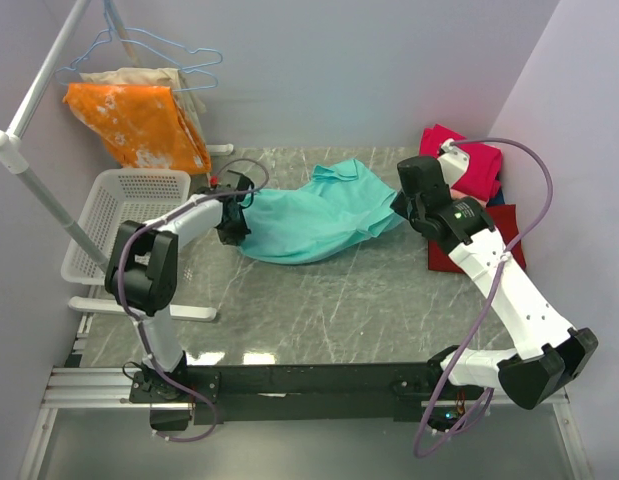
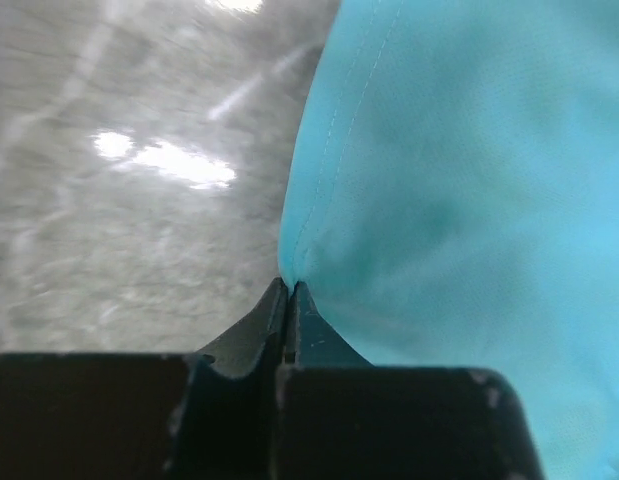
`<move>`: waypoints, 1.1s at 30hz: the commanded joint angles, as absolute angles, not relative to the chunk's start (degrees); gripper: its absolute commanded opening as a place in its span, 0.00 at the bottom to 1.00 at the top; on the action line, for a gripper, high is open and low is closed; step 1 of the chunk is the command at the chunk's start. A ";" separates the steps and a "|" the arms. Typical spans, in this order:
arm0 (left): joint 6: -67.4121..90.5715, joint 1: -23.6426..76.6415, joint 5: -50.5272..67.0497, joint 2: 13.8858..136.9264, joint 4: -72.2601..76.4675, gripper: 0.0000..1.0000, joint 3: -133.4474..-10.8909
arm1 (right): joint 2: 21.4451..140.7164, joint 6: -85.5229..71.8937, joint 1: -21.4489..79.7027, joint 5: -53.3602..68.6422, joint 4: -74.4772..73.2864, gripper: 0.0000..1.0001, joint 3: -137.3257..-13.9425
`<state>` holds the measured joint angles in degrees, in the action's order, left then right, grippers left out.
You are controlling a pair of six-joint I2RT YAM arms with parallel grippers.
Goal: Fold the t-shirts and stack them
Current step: Flatten the tshirt out
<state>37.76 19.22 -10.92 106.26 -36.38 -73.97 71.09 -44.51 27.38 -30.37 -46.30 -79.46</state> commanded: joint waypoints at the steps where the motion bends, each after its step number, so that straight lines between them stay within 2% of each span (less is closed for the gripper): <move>1: 37.88 19.34 -17.84 98.89 -41.21 0.04 -79.53 | 69.70 -45.18 26.89 -31.03 -45.26 0.00 -79.19; 6: 36.57 19.34 -19.86 92.30 -43.50 0.14 -80.86 | 69.43 -44.91 26.89 -31.11 -45.35 0.00 -78.84; 8: 36.21 19.42 -20.04 89.93 -44.38 0.14 -81.30 | 69.26 -44.83 26.81 -31.29 -45.26 0.00 -78.84; 10: 36.04 19.34 -20.74 88.25 -45.17 0.11 -82.26 | 69.00 -44.74 26.81 -31.46 -45.53 0.00 -79.10; 13: 36.04 19.34 -22.67 84.65 -46.67 0.01 -84.54 | 68.21 -44.65 26.46 -32.42 -46.14 0.00 -79.98; 20: 32.52 19.34 -25.66 74.90 -47.46 0.01 -93.15 | 64.43 -42.28 24.61 -37.52 -47.90 0.00 -85.24; 23: 30.85 19.34 -27.68 73.04 -48.86 0.04 -98.60 | 62.67 -40.70 24.08 -39.45 -48.34 0.00 -88.14; 27: 27.69 19.34 -25.14 72.77 -48.78 0.22 -103.44 | 62.05 -39.20 23.73 -39.64 -48.43 0.00 -90.53; 29: 27.86 19.34 -22.26 73.82 -48.17 0.25 -101.70 | 62.31 -39.63 23.73 -38.68 -48.60 0.00 -90.01; 32: 30.67 19.34 -19.79 74.62 -47.11 0.34 -92.40 | 62.40 -41.30 23.73 -36.39 -48.34 0.00 -86.76; 33: 32.85 19.34 -19.78 74.62 -46.59 0.33 -85.85 | 62.14 -41.66 23.73 -34.99 -48.08 0.00 -85.70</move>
